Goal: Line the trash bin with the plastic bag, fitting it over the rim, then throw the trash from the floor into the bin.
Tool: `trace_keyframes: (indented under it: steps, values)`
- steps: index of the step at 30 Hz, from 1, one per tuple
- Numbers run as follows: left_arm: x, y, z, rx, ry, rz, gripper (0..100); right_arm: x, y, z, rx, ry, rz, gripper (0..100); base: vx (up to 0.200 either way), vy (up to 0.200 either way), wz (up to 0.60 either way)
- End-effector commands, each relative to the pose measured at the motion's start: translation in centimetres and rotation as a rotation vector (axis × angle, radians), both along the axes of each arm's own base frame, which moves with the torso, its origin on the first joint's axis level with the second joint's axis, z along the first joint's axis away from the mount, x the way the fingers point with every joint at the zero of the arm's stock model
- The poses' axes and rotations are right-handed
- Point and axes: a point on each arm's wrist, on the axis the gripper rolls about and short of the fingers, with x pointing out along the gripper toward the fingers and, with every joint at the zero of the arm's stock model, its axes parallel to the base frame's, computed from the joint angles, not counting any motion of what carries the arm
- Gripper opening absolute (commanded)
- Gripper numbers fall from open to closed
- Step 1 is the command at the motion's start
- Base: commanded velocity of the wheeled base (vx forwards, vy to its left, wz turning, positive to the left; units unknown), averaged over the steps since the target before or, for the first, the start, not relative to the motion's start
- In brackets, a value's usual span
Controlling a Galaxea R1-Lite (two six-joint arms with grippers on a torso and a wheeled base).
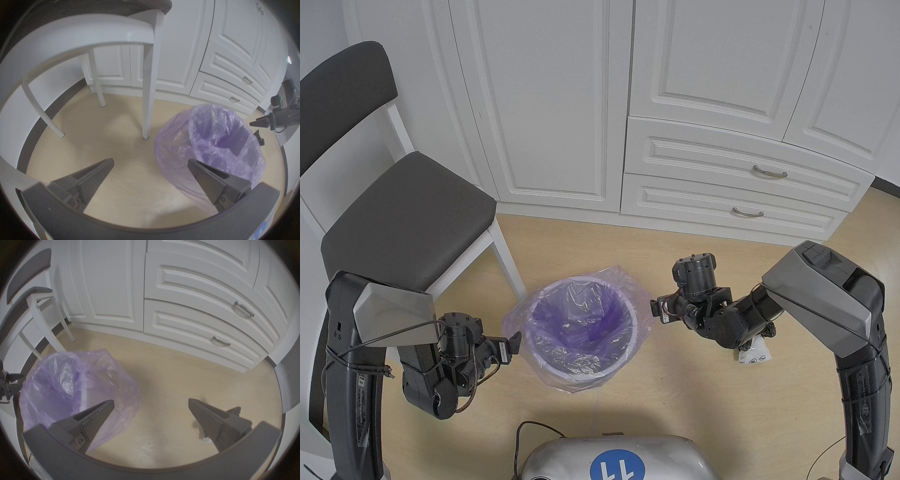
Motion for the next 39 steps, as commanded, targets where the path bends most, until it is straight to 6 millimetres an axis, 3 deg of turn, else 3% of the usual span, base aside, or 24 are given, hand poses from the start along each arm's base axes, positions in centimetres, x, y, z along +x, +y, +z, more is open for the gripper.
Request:
trace_keyframes:
  steps: [1,8,13,25,39]
  values:
    - [-0.1,0.0,-2.3,0.016,0.058,-0.005,100,-0.7,-1.3,-1.1,-0.02,0.056,-0.008,100,0.0,0.0,0.0]
    - [-0.1,-0.1,-3.7,0.022,0.088,-0.012,100,-1.2,-0.1,-4.3,-0.028,0.126,0.051,100,0.0,0.0,0.0]
    - [0.1,-0.2,-5.0,0.023,0.113,-0.018,100,-0.7,0.3,-5.3,-0.015,0.133,0.066,100,0.0,0.0,0.0]
    - [0.1,0.1,-4.9,0.015,0.113,-0.02,100,0.9,1.6,-7.8,0.006,0.18,0.134,100,0.0,0.0,0.0]
    - [-1.0,0.4,-3.3,0.023,0.118,-0.053,100,5.8,1.1,-7.7,-0.048,0.333,0.088,100,0.0,0.0,0.0]
